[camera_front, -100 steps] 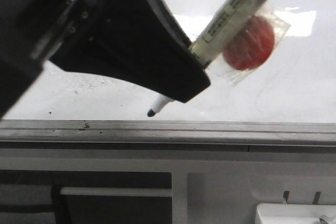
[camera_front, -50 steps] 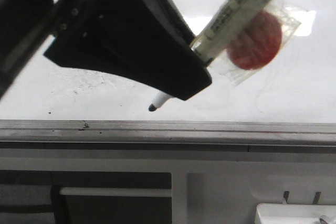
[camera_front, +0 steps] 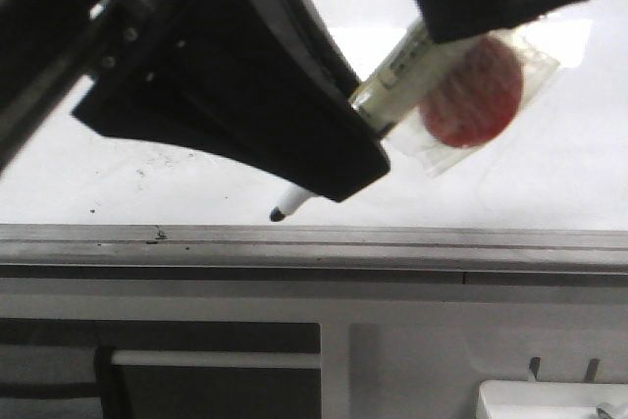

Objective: Write number 8 on whiteboard

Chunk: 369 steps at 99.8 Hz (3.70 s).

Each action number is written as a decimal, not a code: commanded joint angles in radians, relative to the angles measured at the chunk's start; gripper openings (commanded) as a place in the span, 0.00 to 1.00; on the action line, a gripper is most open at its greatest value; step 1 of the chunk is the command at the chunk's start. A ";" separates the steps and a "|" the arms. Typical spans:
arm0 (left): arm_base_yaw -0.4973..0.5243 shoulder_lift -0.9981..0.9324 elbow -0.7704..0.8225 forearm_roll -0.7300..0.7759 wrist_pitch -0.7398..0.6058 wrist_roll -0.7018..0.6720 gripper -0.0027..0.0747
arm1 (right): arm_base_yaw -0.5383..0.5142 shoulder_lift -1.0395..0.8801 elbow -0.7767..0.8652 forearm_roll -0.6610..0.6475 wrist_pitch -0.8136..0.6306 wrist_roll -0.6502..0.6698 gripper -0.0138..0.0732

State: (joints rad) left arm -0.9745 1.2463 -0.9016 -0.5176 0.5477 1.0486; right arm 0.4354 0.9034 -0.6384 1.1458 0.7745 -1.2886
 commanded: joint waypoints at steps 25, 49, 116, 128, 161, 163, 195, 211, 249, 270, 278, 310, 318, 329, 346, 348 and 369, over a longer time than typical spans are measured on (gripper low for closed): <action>-0.007 -0.058 -0.034 -0.038 -0.086 -0.004 0.09 | 0.001 -0.006 -0.033 0.002 -0.013 -0.015 0.11; 0.058 -0.238 -0.032 -0.041 -0.084 -0.174 0.71 | 0.001 -0.190 -0.033 -0.031 -0.242 -0.057 0.11; 0.367 -0.814 0.270 -0.068 -0.144 -0.441 0.01 | 0.001 -0.158 -0.033 -0.293 -0.681 -0.057 0.11; 0.367 -0.816 0.272 -0.071 -0.144 -0.441 0.01 | 0.001 -0.122 -0.033 -0.310 -0.683 -0.057 0.11; 0.367 -0.816 0.274 -0.075 -0.144 -0.441 0.01 | 0.001 -0.068 -0.033 -0.338 -0.681 -0.057 0.11; 0.367 -0.816 0.274 -0.075 -0.144 -0.441 0.01 | 0.001 -0.072 -0.033 -0.345 -0.672 -0.057 0.11; 0.367 -0.812 0.274 -0.075 -0.116 -0.441 0.01 | 0.000 -0.207 -0.201 -0.660 -0.070 0.025 0.11; 0.367 -0.804 0.274 -0.075 -0.123 -0.441 0.01 | 0.000 -0.231 -0.244 -0.889 -0.166 0.445 0.11; 0.367 -0.804 0.274 -0.119 -0.160 -0.441 0.01 | 0.000 -0.229 -0.073 -0.967 -0.563 0.704 0.11; 0.367 -0.804 0.274 -0.109 -0.191 -0.441 0.01 | 0.000 -0.227 0.057 -1.079 -0.702 0.704 0.11; 0.367 -0.804 0.274 -0.097 -0.193 -0.441 0.01 | 0.000 -0.227 0.068 -1.079 -0.704 0.704 0.11; 0.367 -0.804 0.274 -0.083 -0.197 -0.441 0.01 | 0.000 -0.178 0.068 -1.075 -0.736 0.704 0.11; 0.367 -0.804 0.274 -0.083 -0.197 -0.441 0.01 | 0.002 -0.149 0.068 -1.069 -0.746 0.704 0.11; 0.367 -0.804 0.274 -0.083 -0.197 -0.441 0.01 | 0.002 -0.129 0.068 -1.052 -0.775 0.704 0.11; 0.367 -0.804 0.274 -0.083 -0.197 -0.441 0.01 | 0.002 -0.129 0.066 -1.037 -0.797 0.704 0.11; 0.367 -0.804 0.274 -0.083 -0.197 -0.441 0.01 | 0.002 -0.129 0.066 -1.036 -0.800 0.704 0.11; 0.367 -0.804 0.274 -0.083 -0.197 -0.441 0.01 | 0.002 -0.095 0.066 -1.032 -0.815 0.704 0.11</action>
State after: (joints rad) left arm -0.6084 0.4304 -0.6019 -0.5828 0.4241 0.6156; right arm 0.4360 0.7927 -0.5435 0.1062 0.0559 -0.5862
